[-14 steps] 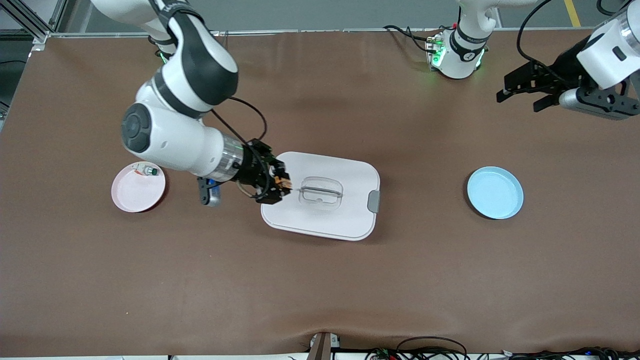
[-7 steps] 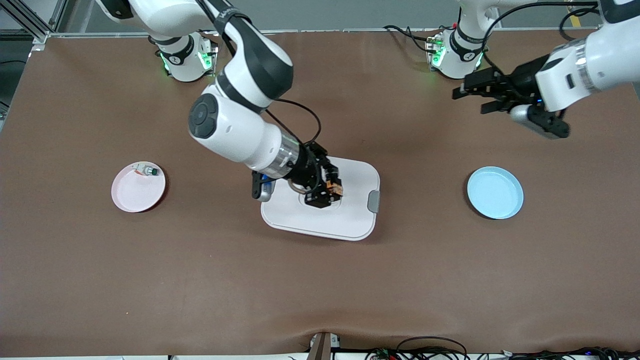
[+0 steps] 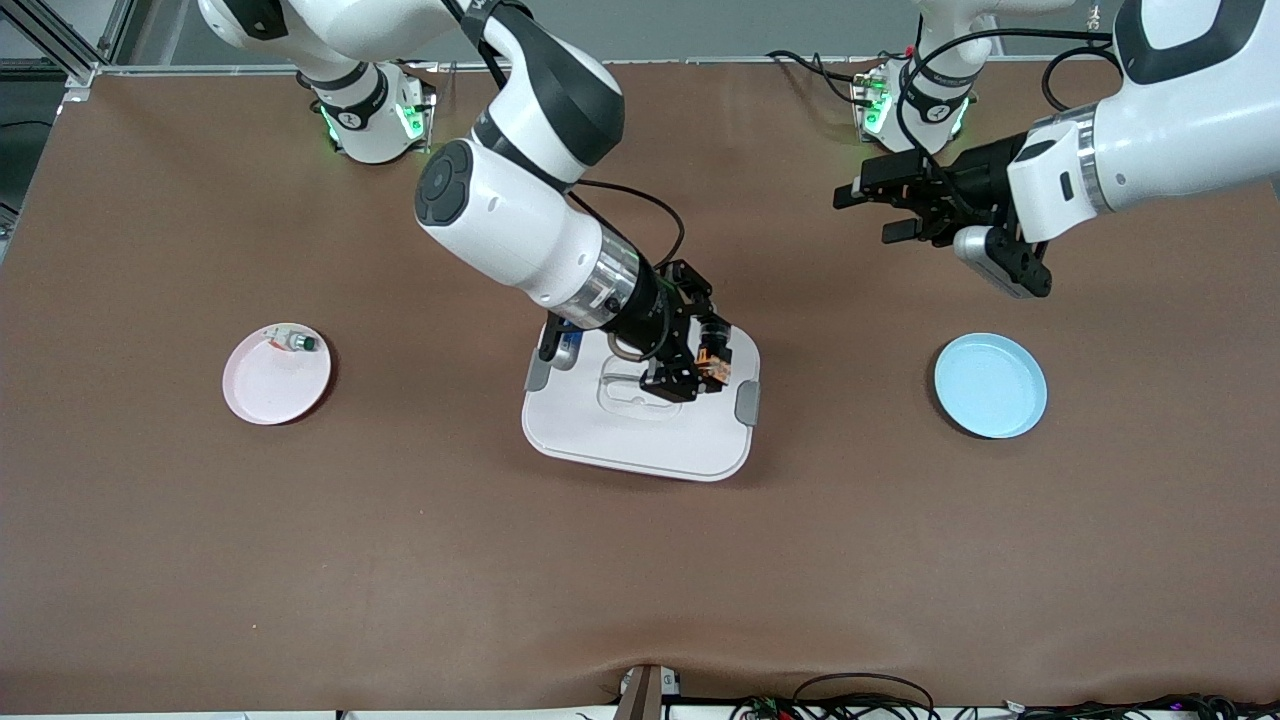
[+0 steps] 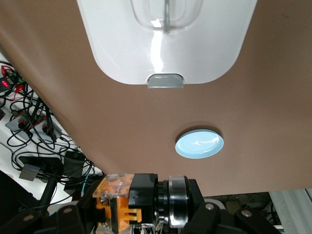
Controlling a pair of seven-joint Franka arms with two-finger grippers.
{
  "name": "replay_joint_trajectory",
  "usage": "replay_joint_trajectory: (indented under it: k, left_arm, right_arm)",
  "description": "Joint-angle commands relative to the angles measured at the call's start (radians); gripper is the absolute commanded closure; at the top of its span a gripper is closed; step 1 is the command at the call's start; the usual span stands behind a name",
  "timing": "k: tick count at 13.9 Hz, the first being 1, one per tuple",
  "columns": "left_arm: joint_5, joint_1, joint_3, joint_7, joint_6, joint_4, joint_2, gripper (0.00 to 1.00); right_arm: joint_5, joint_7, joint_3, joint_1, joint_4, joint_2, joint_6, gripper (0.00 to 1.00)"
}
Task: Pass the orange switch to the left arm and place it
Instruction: 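Grasp the switch with the left gripper beside the right gripper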
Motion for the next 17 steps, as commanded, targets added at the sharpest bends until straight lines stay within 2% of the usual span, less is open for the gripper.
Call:
replay_joint_trajectory:
  k: [1,6,9,13,17]
  left_arm:
    - [-0.022,0.003,-0.017,0.029,0.109,-0.016,-0.008,0.0]
    - [-0.028,0.002,-0.044,0.119,0.265,-0.008,0.055,0.0]
    - [-0.027,-0.012,-0.045,0.188,0.289,0.015,0.12,0.0]
    - [-0.027,-0.06,-0.044,0.188,0.351,0.053,0.179,0.0]
    - [-0.027,-0.061,-0.044,0.193,0.352,0.098,0.2,0.0]
  right_arm:
    - [0.018,0.071,0.013,0.011,0.038,0.034,0.044,1.0]
    - [0.018,0.142,0.019,0.026,0.067,0.035,0.1,1.0]
    - [0.017,0.153,0.031,0.031,0.07,0.035,0.101,1.0]
    - [0.012,0.107,0.025,0.051,0.074,0.035,0.107,1.0]
    - [0.01,0.082,0.023,0.065,0.074,0.035,0.107,1.0]
